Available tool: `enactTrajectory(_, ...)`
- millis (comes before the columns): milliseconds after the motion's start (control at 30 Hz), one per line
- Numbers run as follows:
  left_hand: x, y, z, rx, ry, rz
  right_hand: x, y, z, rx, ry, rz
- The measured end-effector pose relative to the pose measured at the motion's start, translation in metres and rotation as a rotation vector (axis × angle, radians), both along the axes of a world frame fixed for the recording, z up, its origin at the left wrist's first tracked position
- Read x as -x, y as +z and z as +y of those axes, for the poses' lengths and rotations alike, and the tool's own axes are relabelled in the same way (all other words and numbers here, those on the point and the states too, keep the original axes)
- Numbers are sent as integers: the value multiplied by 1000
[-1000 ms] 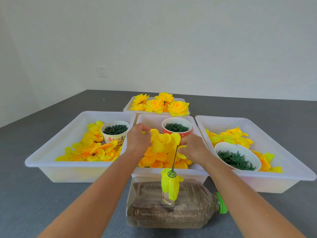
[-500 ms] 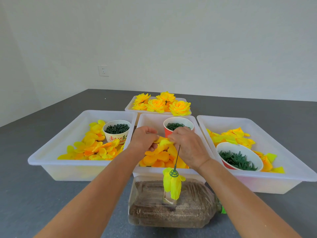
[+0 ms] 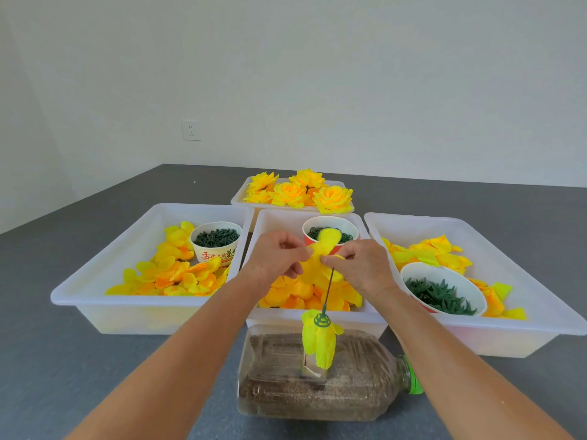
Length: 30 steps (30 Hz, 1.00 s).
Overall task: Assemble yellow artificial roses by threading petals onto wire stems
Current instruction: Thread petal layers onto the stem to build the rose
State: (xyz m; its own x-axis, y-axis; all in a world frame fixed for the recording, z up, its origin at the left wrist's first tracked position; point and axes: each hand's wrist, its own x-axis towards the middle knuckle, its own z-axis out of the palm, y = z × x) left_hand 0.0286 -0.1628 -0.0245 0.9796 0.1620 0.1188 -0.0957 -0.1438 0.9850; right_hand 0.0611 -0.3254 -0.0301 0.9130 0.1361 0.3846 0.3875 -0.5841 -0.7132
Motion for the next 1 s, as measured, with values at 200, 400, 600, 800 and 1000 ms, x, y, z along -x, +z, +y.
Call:
enactTrajectory(200, -3, -7, -4, -287, -149, 12, 5, 2, -3, -331, 218, 208)
enactTrajectory(400, 0, -3, 0, -180, -123, -8, 5, 7, -7, -506, 391, 450)
enactTrajectory(600, 1, -1, 2, -58, -58, -10, 7, 8, -8, -457, 347, 562)
enactTrajectory(800, 1, -2, 0, -163, -47, 8, 3, 6, -7, -442, 176, 451)
enactTrajectory(1000, -1, -3, 0, -235, -27, -10, 1, 2, -6, -396, 122, 433)
